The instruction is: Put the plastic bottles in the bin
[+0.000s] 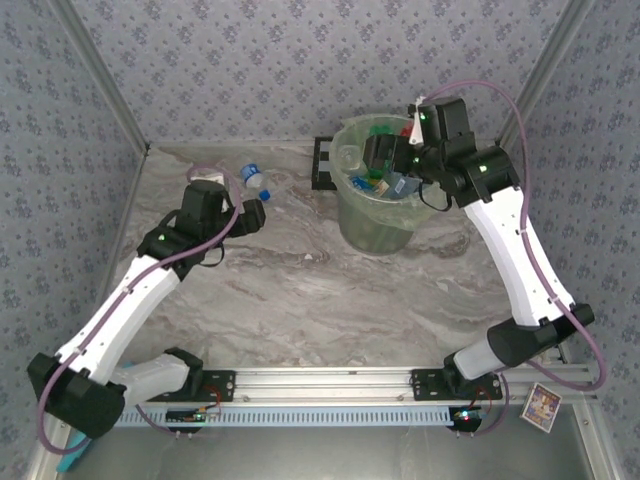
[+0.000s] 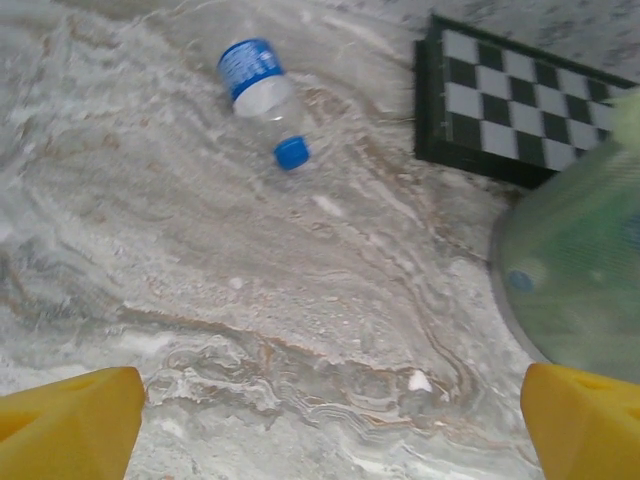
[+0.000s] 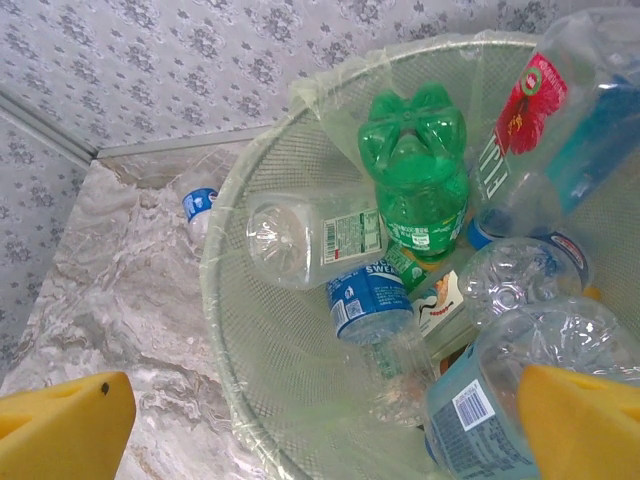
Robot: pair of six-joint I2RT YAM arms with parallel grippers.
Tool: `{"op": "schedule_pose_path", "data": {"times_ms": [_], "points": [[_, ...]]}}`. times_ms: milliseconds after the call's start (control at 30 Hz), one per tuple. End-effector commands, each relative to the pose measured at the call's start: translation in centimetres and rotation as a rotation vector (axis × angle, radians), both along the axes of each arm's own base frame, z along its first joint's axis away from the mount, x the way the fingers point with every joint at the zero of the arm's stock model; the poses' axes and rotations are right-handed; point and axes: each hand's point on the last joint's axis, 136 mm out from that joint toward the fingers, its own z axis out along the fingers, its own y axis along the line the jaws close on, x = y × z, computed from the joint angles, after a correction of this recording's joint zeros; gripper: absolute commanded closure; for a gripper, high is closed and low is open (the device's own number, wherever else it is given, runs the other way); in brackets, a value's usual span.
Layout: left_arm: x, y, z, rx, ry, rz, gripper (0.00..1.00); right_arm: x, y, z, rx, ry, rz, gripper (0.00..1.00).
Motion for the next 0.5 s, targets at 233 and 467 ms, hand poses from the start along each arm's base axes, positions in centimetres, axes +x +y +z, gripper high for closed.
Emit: {"op": "schedule_pose_path", "data": {"times_ms": [233, 467], "points": [[6.9, 0.2, -5.1, -0.014, 0.124, 0.149, 0.18, -2.2, -0.2, 3.9, -0.014, -0.184, 0.109, 0.0], [11.7, -0.5, -8.5, -0.046, 0.173, 0.2, 0.2, -2.9, -0.2, 4.1, 0.015, -0.179, 0.15, 0.0]]}}
